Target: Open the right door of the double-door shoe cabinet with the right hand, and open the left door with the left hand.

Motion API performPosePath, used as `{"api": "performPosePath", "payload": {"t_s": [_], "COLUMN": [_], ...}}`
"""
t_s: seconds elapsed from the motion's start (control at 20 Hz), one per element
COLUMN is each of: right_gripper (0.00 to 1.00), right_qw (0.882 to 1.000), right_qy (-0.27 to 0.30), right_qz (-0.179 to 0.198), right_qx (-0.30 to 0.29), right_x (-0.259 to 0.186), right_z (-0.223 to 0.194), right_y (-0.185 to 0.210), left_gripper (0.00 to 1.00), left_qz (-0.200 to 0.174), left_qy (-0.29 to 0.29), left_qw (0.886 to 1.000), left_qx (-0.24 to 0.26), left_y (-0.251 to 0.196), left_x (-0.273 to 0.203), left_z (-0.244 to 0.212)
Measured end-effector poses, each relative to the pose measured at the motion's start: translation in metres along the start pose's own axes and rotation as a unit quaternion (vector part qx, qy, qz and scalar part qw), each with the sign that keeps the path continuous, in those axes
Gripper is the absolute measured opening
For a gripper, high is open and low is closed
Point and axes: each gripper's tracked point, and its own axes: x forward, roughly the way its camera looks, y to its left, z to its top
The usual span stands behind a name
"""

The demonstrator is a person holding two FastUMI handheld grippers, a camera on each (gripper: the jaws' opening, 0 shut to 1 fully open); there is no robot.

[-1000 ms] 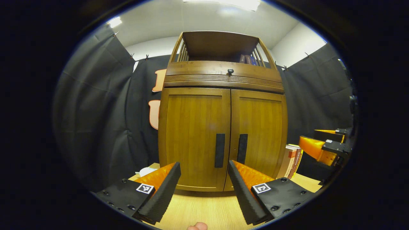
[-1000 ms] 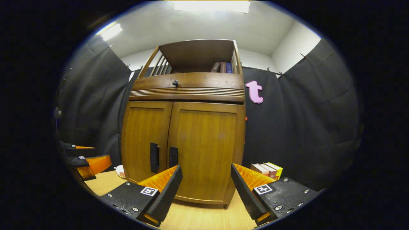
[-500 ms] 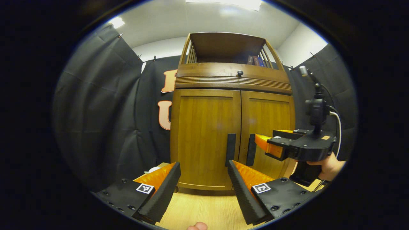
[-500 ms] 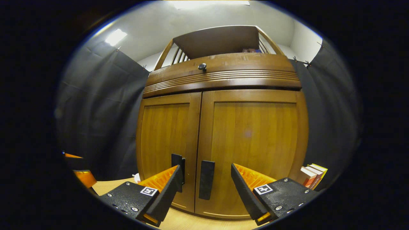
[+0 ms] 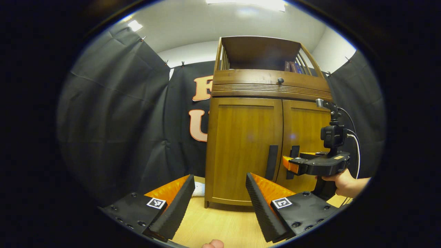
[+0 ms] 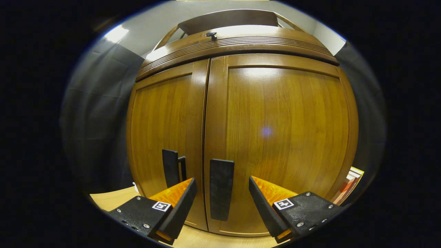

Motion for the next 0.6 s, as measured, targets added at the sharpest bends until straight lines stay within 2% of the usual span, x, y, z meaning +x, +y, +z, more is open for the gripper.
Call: {"api": "performPosePath", "payload": {"t_s": [0.1,0.15,0.2,0.25,0.35,0.4,0.5,0.55,0.6], "right_gripper": [0.94,0.80,0.72,0.67,0.55,0.47,0.31,0.34,0.25], "right_qw": [1.000,1.000,0.999,0.999,1.000,1.000,0.999,0.999,0.999], "right_qy": [-0.005,-0.008,-0.012,-0.016,0.001,0.004,0.012,0.003,0.004], "right_qz": [-0.021,-0.024,-0.032,-0.030,-0.013,-0.012,-0.004,-0.002,-0.004], "right_qx": [0.003,0.000,-0.009,-0.012,0.016,0.029,0.052,0.045,0.034], "right_x": [0.003,0.004,0.005,0.007,0.010,0.010,0.011,0.012,0.011], "right_z": [-0.002,-0.002,-0.002,-0.002,-0.012,-0.015,-0.023,-0.019,-0.019], "right_y": [-0.007,-0.009,-0.011,-0.012,-0.003,-0.002,0.003,0.002,0.001], "left_gripper": [0.93,0.93,0.96,0.93,0.96,0.93,0.93,0.93,0.93], "left_qz": [0.005,0.007,0.007,0.006,0.002,0.001,-0.004,-0.007,-0.010], "left_qy": [-0.001,-0.001,-0.001,0.000,0.001,0.001,0.001,0.003,0.006], "left_qw": [1.000,1.000,1.000,1.000,1.000,1.000,1.000,1.000,1.000], "left_qx": [0.001,0.001,-0.001,-0.002,-0.002,-0.001,-0.002,-0.003,-0.004], "left_y": [0.005,0.006,0.006,0.006,0.003,0.002,-0.002,-0.004,-0.006], "left_x": [0.002,0.002,0.003,0.005,0.006,0.006,0.007,0.007,0.005], "left_z": [-0.001,-0.001,-0.002,-0.002,-0.004,-0.005,-0.005,-0.006,-0.009]}}
